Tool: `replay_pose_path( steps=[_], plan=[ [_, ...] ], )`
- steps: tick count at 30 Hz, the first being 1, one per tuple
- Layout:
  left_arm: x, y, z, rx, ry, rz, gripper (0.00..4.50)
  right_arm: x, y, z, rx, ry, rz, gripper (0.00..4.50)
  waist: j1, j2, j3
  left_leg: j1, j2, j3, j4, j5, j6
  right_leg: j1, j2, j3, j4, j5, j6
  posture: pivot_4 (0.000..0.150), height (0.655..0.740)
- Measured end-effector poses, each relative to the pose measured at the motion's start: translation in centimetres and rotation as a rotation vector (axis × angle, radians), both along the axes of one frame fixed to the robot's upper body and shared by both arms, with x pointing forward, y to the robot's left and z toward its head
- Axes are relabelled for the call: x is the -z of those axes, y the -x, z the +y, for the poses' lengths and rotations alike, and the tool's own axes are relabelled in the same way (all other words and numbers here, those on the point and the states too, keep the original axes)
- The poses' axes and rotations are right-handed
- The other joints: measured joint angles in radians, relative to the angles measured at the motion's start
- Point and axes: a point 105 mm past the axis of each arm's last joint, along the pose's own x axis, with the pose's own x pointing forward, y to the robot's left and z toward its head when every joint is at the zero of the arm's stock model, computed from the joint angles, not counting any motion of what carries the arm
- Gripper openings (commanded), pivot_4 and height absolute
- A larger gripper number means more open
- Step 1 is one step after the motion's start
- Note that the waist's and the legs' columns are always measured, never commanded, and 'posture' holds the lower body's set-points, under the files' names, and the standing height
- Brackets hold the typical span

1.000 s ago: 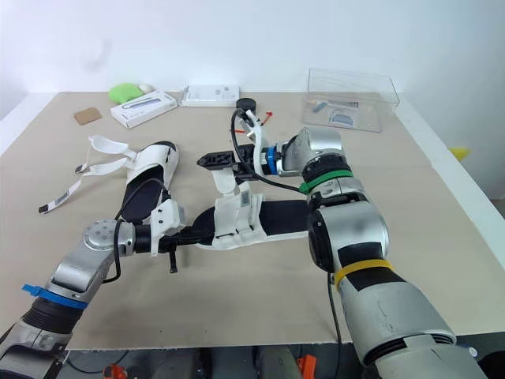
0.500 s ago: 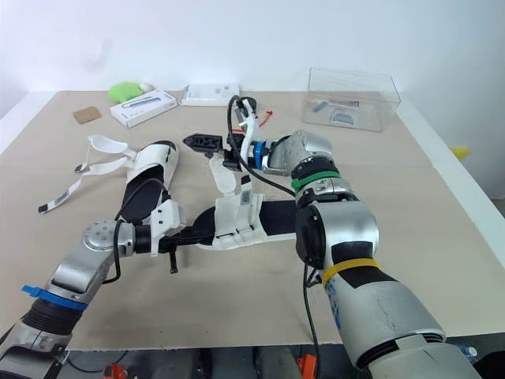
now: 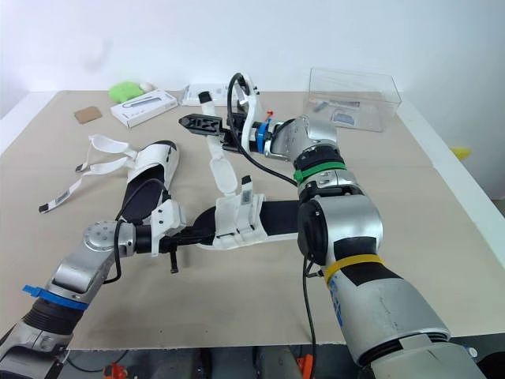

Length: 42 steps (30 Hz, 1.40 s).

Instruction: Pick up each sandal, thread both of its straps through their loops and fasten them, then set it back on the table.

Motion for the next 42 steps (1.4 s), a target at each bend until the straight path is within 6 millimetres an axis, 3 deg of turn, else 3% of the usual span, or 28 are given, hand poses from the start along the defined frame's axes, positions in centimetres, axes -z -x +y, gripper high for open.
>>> replay_pose_path(
  steps=[7,10,15,18,21,23,25,29,32,35,40,42],
  plan=[
    [0.0,-0.1,-0.2,0.000,0.009,0.004,0.00,2.4,0.1,-0.3,-0.008,0.106,-0.049,0.09,0.001,0.000,0.000,-0.001,-0.002,-0.002,0.001,0.000,0.000,0.000,-0.002,-0.001,0.001,0.000,0.000,0.150,0.7400],
    [0.0,-0.1,-0.2,0.000,0.009,0.004,0.00,2.7,0.0,-0.5,-0.011,0.148,-0.125,0.09,0.001,0.000,0.000,-0.001,-0.002,-0.002,0.001,0.000,-0.001,0.000,-0.003,-0.002,0.001,0.000,0.000,0.150,0.7400],
    [0.0,0.0,-0.3,0.003,0.014,0.005,0.00,2.5,1.6,-1.1,-0.073,0.211,-0.469,0.09,0.004,0.000,0.000,-0.002,-0.003,-0.006,0.001,0.000,-0.001,0.000,-0.003,-0.004,0.001,0.000,0.001,0.150,0.7400],
    [0.1,0.0,-0.3,0.001,0.016,0.006,0.00,2.4,4.1,-1.7,-0.128,0.228,-0.765,0.09,0.005,0.000,0.000,-0.003,-0.003,-0.006,0.002,0.000,-0.001,0.000,-0.003,-0.005,0.001,0.000,0.001,0.150,0.7400],
    [0.1,0.0,-0.3,-0.003,0.017,0.008,0.00,3.3,8.0,-2.2,-0.241,0.244,-1.162,0.09,0.005,0.000,0.000,-0.002,-0.003,-0.007,0.002,0.000,-0.001,0.001,-0.002,-0.005,0.001,-0.001,0.002,0.150,0.7400],
    [0.1,-0.1,-0.3,-0.006,0.019,0.009,0.00,5.6,10.9,-2.7,-0.375,0.287,-1.458,0.09,0.005,0.000,0.000,-0.001,-0.004,-0.007,0.002,0.000,-0.001,0.002,-0.001,-0.005,0.001,-0.001,0.003,0.150,0.7400],
    [0.1,-0.1,-0.2,-0.013,0.019,0.008,0.00,8.0,12.4,-3.3,-0.523,0.369,-1.701,0.09,0.004,0.000,0.000,0.000,-0.005,-0.005,0.002,0.002,-0.002,0.002,-0.001,-0.003,0.001,0.000,0.004,0.150,0.7400],
    [0.2,-0.3,-0.2,-0.025,0.018,0.019,0.00,9.5,12.4,-3.8,-0.660,0.468,-1.952,0.09,-0.004,0.000,0.000,0.005,-0.004,-0.002,0.003,0.004,-0.002,0.004,-0.001,0.000,0.002,0.000,0.004,0.150,0.7400],
    [0.3,-0.3,-0.2,-0.028,0.017,0.030,0.00,10.2,11.7,-3.9,-0.715,0.539,-2.042,0.09,-0.004,0.000,0.000,0.013,-0.004,-0.003,0.001,0.004,-0.002,0.011,-0.001,0.000,0.003,-0.003,0.000,0.150,0.7400],
    [0.3,-0.3,-0.1,-0.027,0.017,0.032,0.00,10.4,11.0,-3.7,-0.729,0.584,-2.048,1.02,-0.003,0.000,0.000,0.013,-0.004,-0.004,0.001,0.004,-0.002,0.012,-0.001,0.000,0.004,-0.004,-0.002,0.150,0.7400],
    [0.3,-0.3,-0.2,-0.027,0.018,0.034,0.00,8.9,10.4,-3.2,-0.687,0.599,-2.105,3.49,-0.001,0.000,0.000,0.013,-0.004,-0.006,0.001,0.004,-0.002,0.012,-0.001,0.000,0.005,-0.004,-0.002,0.150,0.7400],
    [0.4,-0.3,-0.3,-0.027,0.018,0.039,0.00,8.3,10.3,-3.5,-0.678,0.603,-2.106,3.49,-0.001,0.000,0.000,0.014,-0.004,-0.006,0.001,0.004,-0.002,0.012,-0.001,0.000,0.005,-0.004,-0.002,0.150,0.7400]
  ],
)
